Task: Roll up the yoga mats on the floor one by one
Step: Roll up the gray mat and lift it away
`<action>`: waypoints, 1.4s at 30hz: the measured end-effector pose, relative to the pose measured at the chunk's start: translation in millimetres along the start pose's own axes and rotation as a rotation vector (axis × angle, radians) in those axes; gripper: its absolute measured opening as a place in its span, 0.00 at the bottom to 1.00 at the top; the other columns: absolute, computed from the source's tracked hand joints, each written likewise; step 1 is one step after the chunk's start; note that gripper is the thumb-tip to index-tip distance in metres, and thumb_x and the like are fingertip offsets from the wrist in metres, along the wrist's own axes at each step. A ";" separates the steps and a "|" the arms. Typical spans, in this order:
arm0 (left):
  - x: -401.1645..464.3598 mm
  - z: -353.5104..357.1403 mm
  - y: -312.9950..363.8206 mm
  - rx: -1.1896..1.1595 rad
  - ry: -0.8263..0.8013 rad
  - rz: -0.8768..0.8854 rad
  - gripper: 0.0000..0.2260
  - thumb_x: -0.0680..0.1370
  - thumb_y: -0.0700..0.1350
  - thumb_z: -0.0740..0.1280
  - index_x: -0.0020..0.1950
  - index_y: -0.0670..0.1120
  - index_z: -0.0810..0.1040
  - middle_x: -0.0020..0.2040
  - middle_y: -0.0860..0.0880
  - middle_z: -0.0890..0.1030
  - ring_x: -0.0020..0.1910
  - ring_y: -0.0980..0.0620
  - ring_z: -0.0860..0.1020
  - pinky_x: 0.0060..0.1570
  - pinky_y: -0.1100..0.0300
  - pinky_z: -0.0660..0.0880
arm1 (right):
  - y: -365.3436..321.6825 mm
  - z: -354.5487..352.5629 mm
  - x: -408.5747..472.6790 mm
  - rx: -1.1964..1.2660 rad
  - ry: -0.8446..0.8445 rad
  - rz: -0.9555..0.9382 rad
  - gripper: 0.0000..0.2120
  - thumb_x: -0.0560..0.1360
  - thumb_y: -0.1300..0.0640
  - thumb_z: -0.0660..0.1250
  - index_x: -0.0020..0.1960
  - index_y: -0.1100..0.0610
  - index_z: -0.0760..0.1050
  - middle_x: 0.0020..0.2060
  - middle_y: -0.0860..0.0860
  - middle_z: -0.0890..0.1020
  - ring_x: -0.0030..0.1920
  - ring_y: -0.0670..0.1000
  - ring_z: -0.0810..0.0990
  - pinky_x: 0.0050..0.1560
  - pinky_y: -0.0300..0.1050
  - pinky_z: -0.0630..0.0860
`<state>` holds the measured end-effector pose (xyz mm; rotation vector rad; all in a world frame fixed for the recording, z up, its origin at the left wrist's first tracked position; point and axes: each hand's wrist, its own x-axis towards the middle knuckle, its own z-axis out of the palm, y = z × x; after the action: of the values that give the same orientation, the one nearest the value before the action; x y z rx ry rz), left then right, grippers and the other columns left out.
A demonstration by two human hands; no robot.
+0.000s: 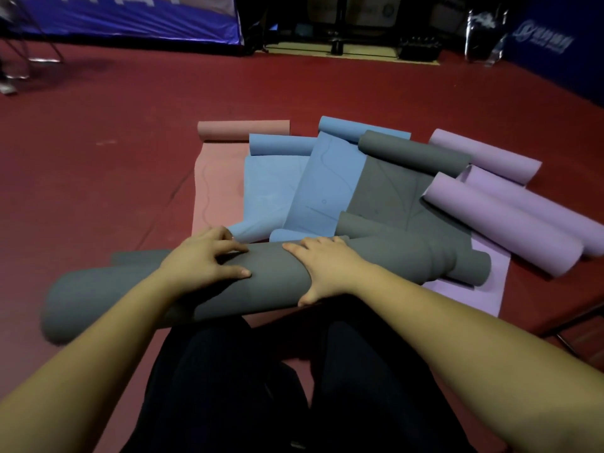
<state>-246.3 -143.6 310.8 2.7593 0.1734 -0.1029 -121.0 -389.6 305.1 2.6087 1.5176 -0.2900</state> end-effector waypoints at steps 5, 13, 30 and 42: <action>-36.7 40.7 17.3 0.381 0.278 0.024 0.40 0.66 0.73 0.60 0.69 0.48 0.75 0.59 0.45 0.77 0.57 0.41 0.74 0.57 0.45 0.72 | 6.3 -8.4 11.0 0.051 -0.076 -0.002 0.54 0.60 0.29 0.73 0.78 0.44 0.53 0.69 0.51 0.70 0.67 0.56 0.71 0.62 0.55 0.69; -42.2 54.9 32.3 0.637 0.159 -0.107 0.52 0.52 0.67 0.78 0.71 0.45 0.69 0.63 0.36 0.74 0.60 0.34 0.72 0.59 0.36 0.68 | 3.6 -20.8 15.2 0.154 -0.143 -0.007 0.49 0.60 0.32 0.76 0.75 0.43 0.58 0.67 0.48 0.73 0.64 0.54 0.74 0.61 0.53 0.73; -66.8 -3.7 62.8 0.592 0.183 0.052 0.49 0.57 0.75 0.62 0.74 0.51 0.66 0.60 0.46 0.77 0.55 0.42 0.76 0.56 0.47 0.71 | 17.6 -66.0 -25.8 0.307 -0.249 -0.070 0.44 0.64 0.37 0.77 0.74 0.42 0.60 0.66 0.42 0.74 0.59 0.46 0.74 0.55 0.40 0.65; -41.6 -11.6 38.7 0.257 -0.238 -0.096 0.52 0.55 0.77 0.66 0.76 0.59 0.60 0.68 0.52 0.74 0.65 0.47 0.72 0.63 0.50 0.70 | 10.6 -33.6 -23.4 0.328 -0.047 -0.136 0.34 0.72 0.36 0.69 0.72 0.48 0.64 0.67 0.47 0.67 0.68 0.49 0.63 0.70 0.54 0.65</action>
<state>-281.8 -179.5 339.5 2.9610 0.2441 -0.5094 -119.4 -408.3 343.0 2.7125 1.7663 -0.6615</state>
